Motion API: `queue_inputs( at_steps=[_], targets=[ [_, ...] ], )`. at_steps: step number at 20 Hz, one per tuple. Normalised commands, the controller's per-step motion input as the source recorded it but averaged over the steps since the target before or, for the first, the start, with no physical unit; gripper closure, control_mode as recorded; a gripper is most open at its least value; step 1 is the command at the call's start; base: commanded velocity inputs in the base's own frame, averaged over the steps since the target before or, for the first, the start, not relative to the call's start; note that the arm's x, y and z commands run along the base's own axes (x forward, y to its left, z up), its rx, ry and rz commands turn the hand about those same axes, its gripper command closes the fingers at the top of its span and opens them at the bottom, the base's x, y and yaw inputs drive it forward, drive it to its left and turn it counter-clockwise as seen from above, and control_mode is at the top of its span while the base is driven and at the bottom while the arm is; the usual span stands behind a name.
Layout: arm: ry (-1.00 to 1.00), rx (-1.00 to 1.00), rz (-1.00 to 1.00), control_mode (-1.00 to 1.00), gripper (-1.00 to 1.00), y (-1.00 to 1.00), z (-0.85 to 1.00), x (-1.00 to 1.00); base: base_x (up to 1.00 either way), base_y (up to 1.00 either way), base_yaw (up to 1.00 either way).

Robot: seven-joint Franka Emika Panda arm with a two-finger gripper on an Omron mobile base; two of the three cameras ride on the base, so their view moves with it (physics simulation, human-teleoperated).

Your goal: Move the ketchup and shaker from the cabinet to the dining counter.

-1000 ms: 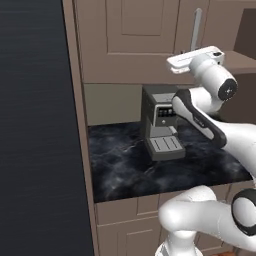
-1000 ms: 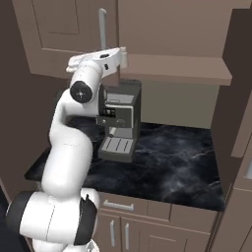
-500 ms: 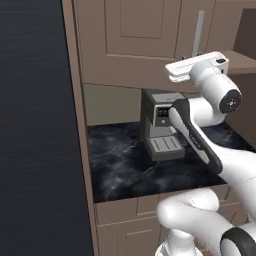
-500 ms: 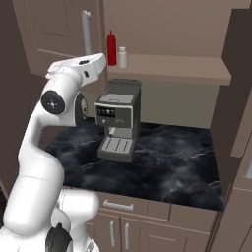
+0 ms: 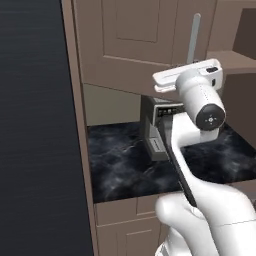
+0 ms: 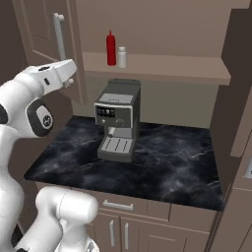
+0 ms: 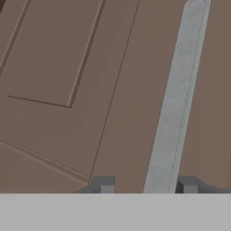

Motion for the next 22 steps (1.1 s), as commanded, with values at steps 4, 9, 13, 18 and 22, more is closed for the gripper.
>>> queue_inputs(
  at_steps=[4, 9, 13, 18, 22],
  targets=[
    [0.1, -0.08, -0.16, -1.0, 1.0, 0.81, 0.34, -0.73, 0.0, 0.0, 0.0],
    [0.09, -0.05, -0.12, -1.0, -1.0, 0.54, 0.29, -0.6, 0.0, 0.0, 0.0],
    [0.0, -0.01, -0.02, -1.0, -1.0, -0.03, 0.21, -0.74, 0.0, 0.0, 0.0],
    [-0.23, 0.12, 0.0, -1.0, -1.0, -0.99, 0.19, -1.0, 0.0, 0.0, 0.0],
    [-0.11, 0.2, 0.0, -1.0, -1.0, -1.0, 0.32, -0.96, 0.0, 0.0, 0.0]
  ],
)
